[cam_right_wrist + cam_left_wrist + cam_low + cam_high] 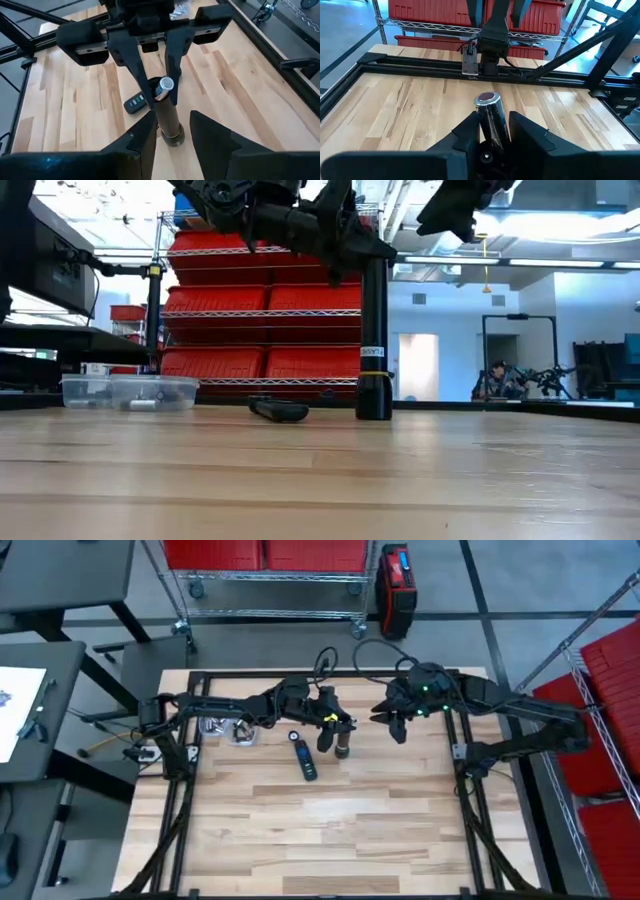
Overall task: Insert battery
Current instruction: Insert the silver battery into the flashlight's battery compartment
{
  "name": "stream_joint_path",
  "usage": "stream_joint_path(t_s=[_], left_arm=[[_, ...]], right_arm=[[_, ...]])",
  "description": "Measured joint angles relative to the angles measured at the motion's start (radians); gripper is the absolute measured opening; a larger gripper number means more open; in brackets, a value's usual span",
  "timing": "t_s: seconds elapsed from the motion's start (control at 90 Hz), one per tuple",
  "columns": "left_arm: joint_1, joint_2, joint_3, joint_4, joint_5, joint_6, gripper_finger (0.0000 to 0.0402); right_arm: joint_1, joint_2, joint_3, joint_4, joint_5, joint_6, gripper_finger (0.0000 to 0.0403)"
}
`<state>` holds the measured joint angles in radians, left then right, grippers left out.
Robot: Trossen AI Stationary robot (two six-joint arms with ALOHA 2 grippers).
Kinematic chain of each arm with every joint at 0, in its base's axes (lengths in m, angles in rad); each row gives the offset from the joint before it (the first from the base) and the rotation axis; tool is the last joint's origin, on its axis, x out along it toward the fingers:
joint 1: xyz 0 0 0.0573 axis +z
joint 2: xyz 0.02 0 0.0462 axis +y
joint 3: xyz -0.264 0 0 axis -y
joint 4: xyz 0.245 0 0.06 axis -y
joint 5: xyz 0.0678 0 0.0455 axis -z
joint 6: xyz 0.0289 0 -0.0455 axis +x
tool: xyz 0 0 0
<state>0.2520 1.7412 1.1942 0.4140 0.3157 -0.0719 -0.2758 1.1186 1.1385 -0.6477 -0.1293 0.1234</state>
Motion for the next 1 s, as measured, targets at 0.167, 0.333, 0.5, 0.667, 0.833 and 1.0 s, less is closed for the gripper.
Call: stream_joint_path(t_s=[0.167,0.333,0.5,0.667,0.833,1.0], left_arm=[[0.000,0.000,0.000,0.000,0.000,-0.001,0.0084],[-0.001,0.000,0.000,0.000,0.000,-0.002,0.0084],[-0.001,0.000,0.000,0.001,0.000,-0.001,0.0084],[-0.001,0.000,0.000,0.001,0.000,-0.002,0.0084],[-0.002,0.000,0.000,0.001,0.000,-0.003,0.0084],[-0.003,-0.001,0.000,0.001,0.003,-0.001,0.0084]], right_arm=[[0.008,0.049,0.000,0.006,0.008,-0.001,0.0089],[0.007,0.096,-0.001,0.036,0.025,-0.012,0.0050],[0.012,0.116,-0.001,0.072,0.027,-0.027,0.0014],[0.012,0.114,-0.001,0.103,0.028,-0.044,0.0003],[0.015,0.140,0.001,0.134,0.027,-0.045,0.0001],[0.035,0.176,0.000,0.143,0.029,-0.046,0.0001]])
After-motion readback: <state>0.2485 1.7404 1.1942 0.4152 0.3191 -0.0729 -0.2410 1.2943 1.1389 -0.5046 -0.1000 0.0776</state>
